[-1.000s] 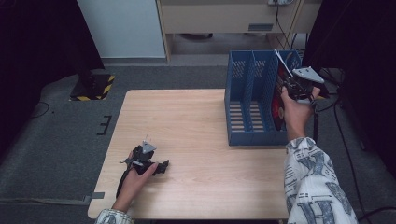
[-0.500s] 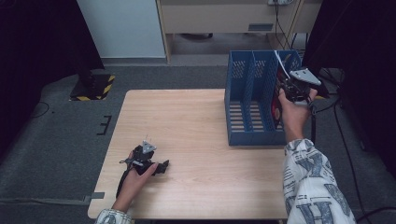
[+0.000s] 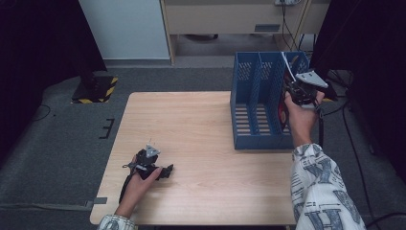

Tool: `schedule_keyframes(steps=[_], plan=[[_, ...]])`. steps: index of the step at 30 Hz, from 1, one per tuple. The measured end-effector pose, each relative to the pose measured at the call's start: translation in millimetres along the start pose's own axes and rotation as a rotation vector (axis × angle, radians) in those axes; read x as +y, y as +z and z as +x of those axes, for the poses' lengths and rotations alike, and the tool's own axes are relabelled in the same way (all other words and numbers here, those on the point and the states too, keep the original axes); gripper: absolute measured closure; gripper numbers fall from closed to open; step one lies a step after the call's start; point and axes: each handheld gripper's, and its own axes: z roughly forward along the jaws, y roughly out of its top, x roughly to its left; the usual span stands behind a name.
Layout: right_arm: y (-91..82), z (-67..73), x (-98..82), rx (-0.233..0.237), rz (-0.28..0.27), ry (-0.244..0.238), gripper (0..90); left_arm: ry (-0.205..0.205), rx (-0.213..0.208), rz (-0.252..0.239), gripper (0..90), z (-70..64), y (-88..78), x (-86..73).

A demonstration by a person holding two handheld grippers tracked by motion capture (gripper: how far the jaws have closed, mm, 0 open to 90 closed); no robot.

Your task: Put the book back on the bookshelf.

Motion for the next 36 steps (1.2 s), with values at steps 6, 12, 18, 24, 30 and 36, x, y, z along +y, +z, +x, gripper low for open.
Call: schedule_keyframes(steps=[6, 12, 18, 24, 30, 36], plan=[[-1.0, -0.4, -2.5, 0.011, 0.002, 0.01, 77.3, 0.0, 0.0, 0.0, 0.0, 0.0, 0.0, 0.0], [-2.3, -2.4, -3.2, 0.017, 0.0, 0.023, 71.8, 0.0, 0.0, 0.0, 0.0, 0.0, 0.0, 0.0], [-3.4, -2.4, -3.4, 0.032, -0.002, 0.039, 61.7, 0.0, 0.0, 0.0, 0.0, 0.0, 0.0, 0.0], [-4.9, -5.6, -2.8, 0.038, -0.011, 0.074, 57.5, 0.0, 0.0, 0.0, 0.0, 0.0, 0.0, 0.0], [-6.7, -7.3, -3.0, 0.04, -0.005, 0.072, 50.2, 0.0, 0.0, 0.0, 0.0, -0.1, 0.0, 0.0], [-9.4, -10.5, -3.0, 0.03, -0.005, 0.078, 44.8, 0.0, 0.0, 0.0, 0.0, -0.1, 0.0, 0.0]])
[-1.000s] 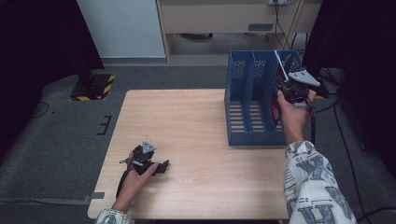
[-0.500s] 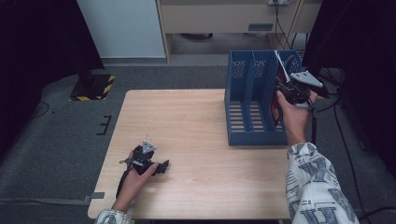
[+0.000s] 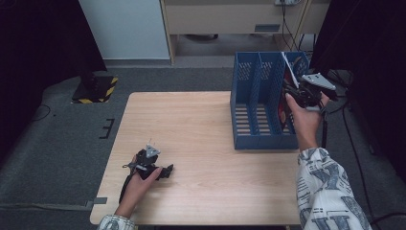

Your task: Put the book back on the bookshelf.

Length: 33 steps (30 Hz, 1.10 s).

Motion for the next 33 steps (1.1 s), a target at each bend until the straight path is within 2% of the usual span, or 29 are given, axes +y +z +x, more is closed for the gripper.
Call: schedule_keyframes(steps=[10, 13, 15, 22, 29, 33], plan=[[-5.2, 0.1, -0.7, 0.016, -0.006, -0.003, 35.4, 0.0, 0.0, 0.0, 0.0, 0.0, 0.0, 0.0], [-6.1, 0.0, -2.3, 0.024, -0.009, 0.006, 29.1, 0.0, 0.0, 0.0, 0.0, 0.0, 0.0, 0.0], [-6.6, -0.1, -3.4, 0.026, -0.004, -0.005, 25.2, 0.0, 0.0, 0.0, 0.0, 0.0, 0.0, 0.0], [-8.0, -0.5, -4.8, 0.038, 0.013, 0.004, 14.5, 0.0, 0.0, 0.0, 0.0, 0.0, 0.0, 0.0], [-11.0, 3.2, -8.1, 0.055, 0.057, -0.012, 7.6, 0.0, 0.0, 0.0, 0.0, 0.0, 0.0, 0.0], [-15.3, 3.1, -11.1, 0.058, 0.058, -0.011, 6.6, 0.0, 0.0, 0.0, 0.0, 0.0, 0.0, 0.0]])
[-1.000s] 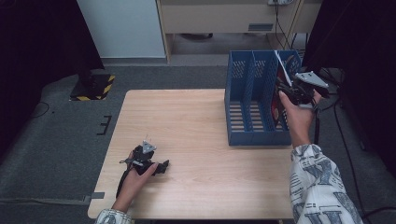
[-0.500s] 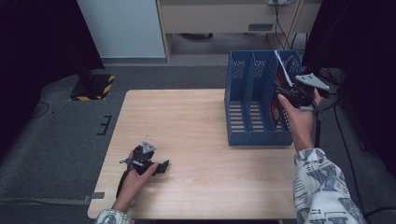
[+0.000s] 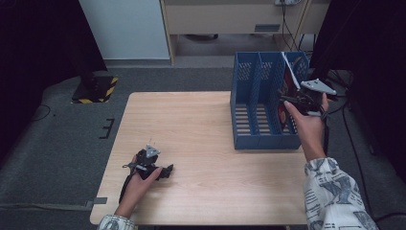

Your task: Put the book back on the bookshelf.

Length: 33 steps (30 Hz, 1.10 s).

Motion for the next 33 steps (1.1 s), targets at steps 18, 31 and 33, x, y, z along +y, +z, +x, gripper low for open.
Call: schedule_keyframes(steps=[18, 31, 33], plan=[[-19.3, -2.4, -16.1, 0.025, 0.031, -0.004, 4.5, 0.001, -0.001, 0.0, 0.0, 0.0, 0.0, 0.0], [-37.6, 6.3, -30.3, 0.071, 0.084, -0.029, 4.0, 0.001, -0.001, 0.0, 0.0, -0.1, 0.0, 0.0], [-39.8, 7.8, -33.4, 0.068, 0.088, -0.029, 3.2, 0.001, -0.001, 0.0, 0.0, -0.1, 0.0, 0.0]])
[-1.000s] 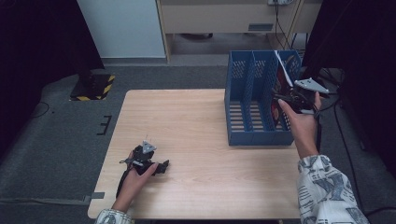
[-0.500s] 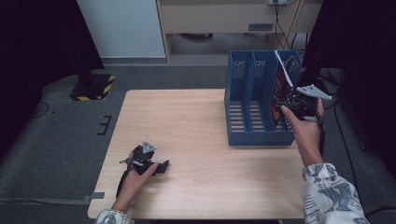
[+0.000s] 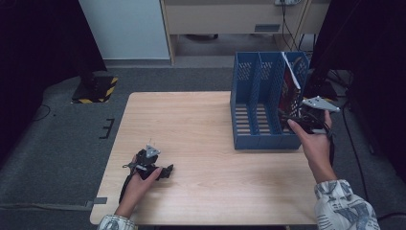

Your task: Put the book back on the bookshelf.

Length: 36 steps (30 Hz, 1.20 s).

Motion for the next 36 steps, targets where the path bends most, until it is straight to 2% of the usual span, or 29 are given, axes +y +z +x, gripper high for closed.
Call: schedule_keyframes(steps=[13, 23, 36], plan=[[-11.6, 9.9, -24.4, 0.026, 0.044, 0.009, 3.5, 0.0, 0.0, 0.0, 0.0, 0.0, 0.0, 0.0], [-19.5, 26.9, -43.9, 0.055, 0.09, 0.024, 4.0, 0.0, 0.001, 0.001, 0.0, -0.3, -0.1, -0.1], [-28.8, 55.4, -67.0, 0.142, 0.146, -0.016, 4.4, -0.001, 0.001, 0.0, 0.0, -0.3, -0.1, -0.1]])
